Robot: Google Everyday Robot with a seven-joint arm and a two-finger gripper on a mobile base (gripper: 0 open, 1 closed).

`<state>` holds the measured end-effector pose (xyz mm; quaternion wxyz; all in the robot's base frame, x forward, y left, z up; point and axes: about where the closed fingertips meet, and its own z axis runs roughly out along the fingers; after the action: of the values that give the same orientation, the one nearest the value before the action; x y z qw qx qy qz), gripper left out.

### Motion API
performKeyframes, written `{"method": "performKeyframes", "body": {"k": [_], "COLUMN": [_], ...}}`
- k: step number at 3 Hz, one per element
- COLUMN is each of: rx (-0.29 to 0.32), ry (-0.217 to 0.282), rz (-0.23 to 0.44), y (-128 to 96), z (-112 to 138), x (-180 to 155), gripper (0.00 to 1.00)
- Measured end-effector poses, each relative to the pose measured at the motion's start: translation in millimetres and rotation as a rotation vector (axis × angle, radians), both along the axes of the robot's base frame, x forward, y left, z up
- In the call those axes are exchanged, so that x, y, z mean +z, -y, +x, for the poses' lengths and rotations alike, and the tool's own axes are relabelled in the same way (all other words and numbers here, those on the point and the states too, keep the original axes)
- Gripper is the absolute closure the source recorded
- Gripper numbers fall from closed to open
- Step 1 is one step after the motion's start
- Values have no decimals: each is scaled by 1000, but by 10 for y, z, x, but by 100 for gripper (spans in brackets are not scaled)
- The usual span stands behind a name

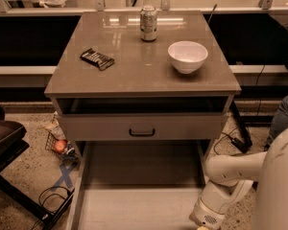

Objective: Open middle drawer

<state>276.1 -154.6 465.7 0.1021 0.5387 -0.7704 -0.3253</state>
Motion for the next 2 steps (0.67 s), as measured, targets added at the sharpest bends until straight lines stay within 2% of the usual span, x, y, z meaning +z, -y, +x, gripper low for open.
{"method": "performKeyframes", "body": {"k": [2], "rx": [12], "ry": [12], "rz": [0], "y": [-14], "z": [11], "x": [40], "gripper": [0]}}
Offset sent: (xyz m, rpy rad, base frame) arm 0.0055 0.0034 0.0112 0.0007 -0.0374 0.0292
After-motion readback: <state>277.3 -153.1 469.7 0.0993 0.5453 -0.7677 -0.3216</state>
